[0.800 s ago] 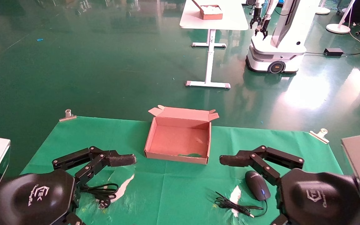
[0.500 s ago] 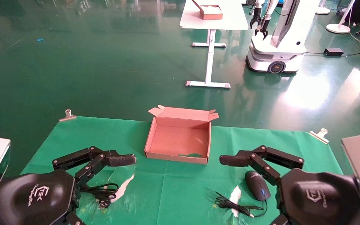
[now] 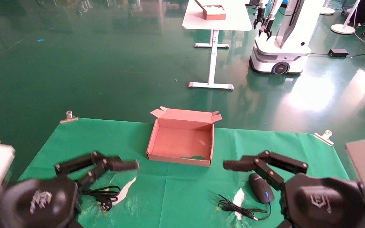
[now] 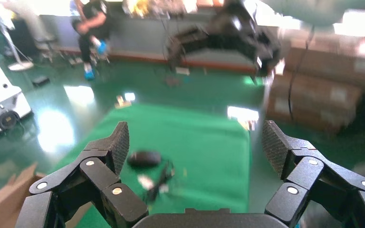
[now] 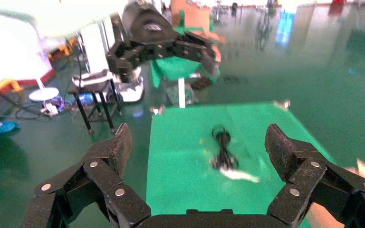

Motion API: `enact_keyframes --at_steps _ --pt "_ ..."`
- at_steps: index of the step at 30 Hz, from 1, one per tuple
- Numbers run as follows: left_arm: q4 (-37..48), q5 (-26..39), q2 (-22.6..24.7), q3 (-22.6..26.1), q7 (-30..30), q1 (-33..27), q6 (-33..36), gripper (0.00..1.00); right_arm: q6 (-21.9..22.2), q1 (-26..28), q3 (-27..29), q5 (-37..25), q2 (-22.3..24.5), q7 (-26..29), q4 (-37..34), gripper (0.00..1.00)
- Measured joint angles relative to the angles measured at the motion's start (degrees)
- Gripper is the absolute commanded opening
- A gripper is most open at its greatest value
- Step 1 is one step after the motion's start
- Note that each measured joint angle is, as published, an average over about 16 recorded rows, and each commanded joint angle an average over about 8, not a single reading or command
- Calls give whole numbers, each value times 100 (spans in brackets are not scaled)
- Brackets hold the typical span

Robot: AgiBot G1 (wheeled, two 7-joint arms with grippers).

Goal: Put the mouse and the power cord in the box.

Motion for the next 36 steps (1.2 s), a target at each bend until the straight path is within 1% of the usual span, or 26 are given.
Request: enact_keyframes --at_steps 5,11,16,22,25,29,36 --pt "309 936 120 525 367 -547 144 100 -138 66 -183 -438 46 -239 -293 100" --pt "1192 2423 478 1340 1029 -1386 150 100 -246 481 -619 -1373 -79 -779 -1016 100" --pt "2292 3634 948 1944 1677 -2009 -199 100 -144 1039 -1078 -2354 -418 -1391 -1916 100" --pt "3738 4773 1633 2421 2422 -2550 -929 100 225 1699 -1582 -3444 -1030 -2254 -3195 100" --pt "4386 5165 1952 2573 2756 -2743 -1345 100 456 1959 -1766 -3863 -1367 -2676 -3819 100" --pt "5135 5487 2312 2698 3130 -2922 -1847 100 742 2238 -1948 -4254 -1788 -3188 -4569 100" --pt "6057 5686 2704 2778 3618 -3100 -2370 100 1108 2553 -2096 -4550 -2334 -3879 -5617 100"
